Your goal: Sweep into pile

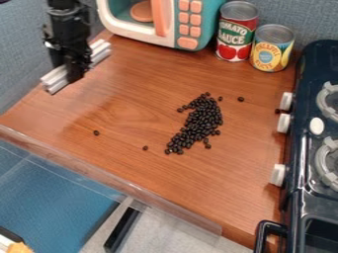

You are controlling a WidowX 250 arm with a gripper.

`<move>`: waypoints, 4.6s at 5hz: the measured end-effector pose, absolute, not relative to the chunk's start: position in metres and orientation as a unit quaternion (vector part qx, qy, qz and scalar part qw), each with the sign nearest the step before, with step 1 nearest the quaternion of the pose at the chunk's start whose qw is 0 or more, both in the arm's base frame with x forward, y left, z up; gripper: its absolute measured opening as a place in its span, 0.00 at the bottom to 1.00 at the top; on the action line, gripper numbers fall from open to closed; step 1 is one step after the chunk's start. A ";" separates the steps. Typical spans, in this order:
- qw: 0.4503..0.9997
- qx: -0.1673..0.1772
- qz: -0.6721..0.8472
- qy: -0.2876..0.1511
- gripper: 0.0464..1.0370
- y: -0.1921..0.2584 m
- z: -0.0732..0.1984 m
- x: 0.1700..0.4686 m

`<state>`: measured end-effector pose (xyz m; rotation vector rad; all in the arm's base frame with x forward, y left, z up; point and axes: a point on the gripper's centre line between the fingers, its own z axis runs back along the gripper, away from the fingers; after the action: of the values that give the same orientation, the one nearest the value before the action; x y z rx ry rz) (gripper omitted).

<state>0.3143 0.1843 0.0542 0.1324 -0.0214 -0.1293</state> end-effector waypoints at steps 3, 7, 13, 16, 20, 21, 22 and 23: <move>0.998 -0.001 0.059 0.009 0.34 0.178 0.019 0.285; 0.998 -0.034 0.055 0.025 0.34 0.144 0.005 0.258; 0.994 -0.054 0.092 -0.014 0.34 0.067 0.001 0.278; 0.990 -0.097 0.101 -0.013 0.34 0.015 0.003 0.288; 0.981 -0.132 0.140 -0.006 0.34 -0.015 0.002 0.299; 0.979 -0.136 0.152 -0.009 0.34 -0.017 0.003 0.305; 0.979 -0.137 0.154 -0.013 0.34 -0.020 0.003 0.313; 0.979 -0.140 0.149 -0.006 0.34 -0.020 0.004 0.316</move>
<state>0.3159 -0.0203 0.0038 -0.2810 -0.0121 0.3011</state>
